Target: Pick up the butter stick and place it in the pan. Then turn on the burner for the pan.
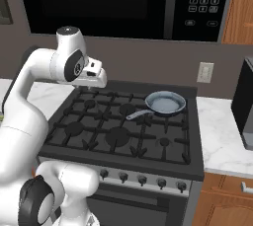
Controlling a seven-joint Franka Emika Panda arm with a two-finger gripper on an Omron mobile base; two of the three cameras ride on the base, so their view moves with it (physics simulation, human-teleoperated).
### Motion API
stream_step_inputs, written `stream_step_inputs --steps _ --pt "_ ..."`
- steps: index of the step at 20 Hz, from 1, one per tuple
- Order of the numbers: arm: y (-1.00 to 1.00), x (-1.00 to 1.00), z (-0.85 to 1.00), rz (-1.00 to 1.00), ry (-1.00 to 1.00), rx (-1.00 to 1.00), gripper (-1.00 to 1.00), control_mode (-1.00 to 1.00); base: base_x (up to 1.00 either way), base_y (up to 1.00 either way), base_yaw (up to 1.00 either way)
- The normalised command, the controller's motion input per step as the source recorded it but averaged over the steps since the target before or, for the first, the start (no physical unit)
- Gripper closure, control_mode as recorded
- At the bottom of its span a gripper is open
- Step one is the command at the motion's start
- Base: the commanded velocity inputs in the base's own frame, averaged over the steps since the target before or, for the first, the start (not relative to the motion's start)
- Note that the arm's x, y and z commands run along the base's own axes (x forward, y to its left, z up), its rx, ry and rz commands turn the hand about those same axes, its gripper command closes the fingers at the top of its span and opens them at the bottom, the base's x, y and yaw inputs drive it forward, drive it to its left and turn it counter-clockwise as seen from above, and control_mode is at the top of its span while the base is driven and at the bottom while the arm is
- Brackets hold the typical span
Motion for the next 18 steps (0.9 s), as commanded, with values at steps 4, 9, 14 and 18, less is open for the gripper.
stream_step_inputs --steps 4,9,14,18 --pt "0.10 -0.04 -0.01 0.00 0.02 0.00 -1.00 -1.00 0.00 0.00 0.00" --pt "0.67 -0.37 -0.18 0.00 0.12 -0.01 -1.00 -1.00 0.00 0.00 0.00" --pt "0.64 -0.47 -0.19 0.00 0.20 0.00 -1.00 -1.00 0.00 0.00 0.00" --pt "0.62 -0.25 -0.15 -0.03 0.25 0.00 -1.00 -1.00 0.00 0.00 0.00"
